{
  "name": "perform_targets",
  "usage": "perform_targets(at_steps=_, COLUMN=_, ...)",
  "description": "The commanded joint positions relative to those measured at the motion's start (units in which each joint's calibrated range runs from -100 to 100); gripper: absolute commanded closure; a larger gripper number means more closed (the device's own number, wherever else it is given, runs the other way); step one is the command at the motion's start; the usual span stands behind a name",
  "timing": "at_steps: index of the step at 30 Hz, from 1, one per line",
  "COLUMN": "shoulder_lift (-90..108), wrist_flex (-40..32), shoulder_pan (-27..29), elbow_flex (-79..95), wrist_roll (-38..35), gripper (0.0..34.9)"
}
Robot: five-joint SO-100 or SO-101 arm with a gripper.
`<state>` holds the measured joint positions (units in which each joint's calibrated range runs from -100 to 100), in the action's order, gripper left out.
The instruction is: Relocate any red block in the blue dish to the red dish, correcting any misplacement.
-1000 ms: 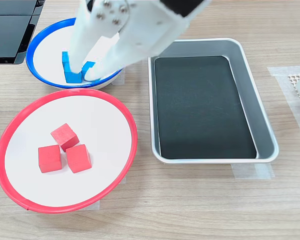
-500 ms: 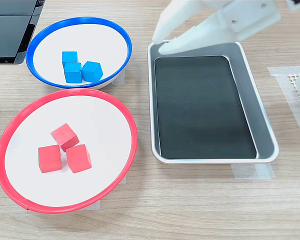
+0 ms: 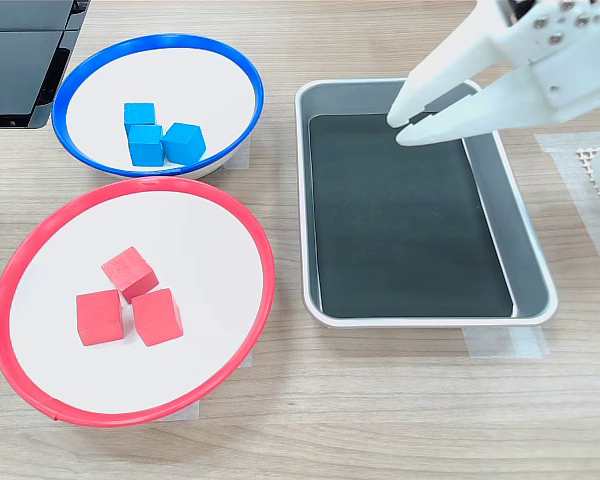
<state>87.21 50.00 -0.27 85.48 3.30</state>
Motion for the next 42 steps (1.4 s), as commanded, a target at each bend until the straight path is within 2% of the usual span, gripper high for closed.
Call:
perform_targets(at_steps=1, shoulder_lift=4.3, wrist_flex=2.0, shoulder_pan=0.8, elbow_flex=2.2, wrist_roll=0.2, gripper=34.6)
perform_targets(at_steps=13, shoulder_lift=11.2, wrist_flex=7.5, shoulder_pan=1.3, elbow_flex=7.2, wrist_roll=-0.2, gripper=34.6)
perform_targets(at_steps=42, shoulder_lift=11.8, wrist_flex=7.1, shoulder_pan=1.6, elbow_flex=11.5, wrist_roll=-0.6, gripper=34.6)
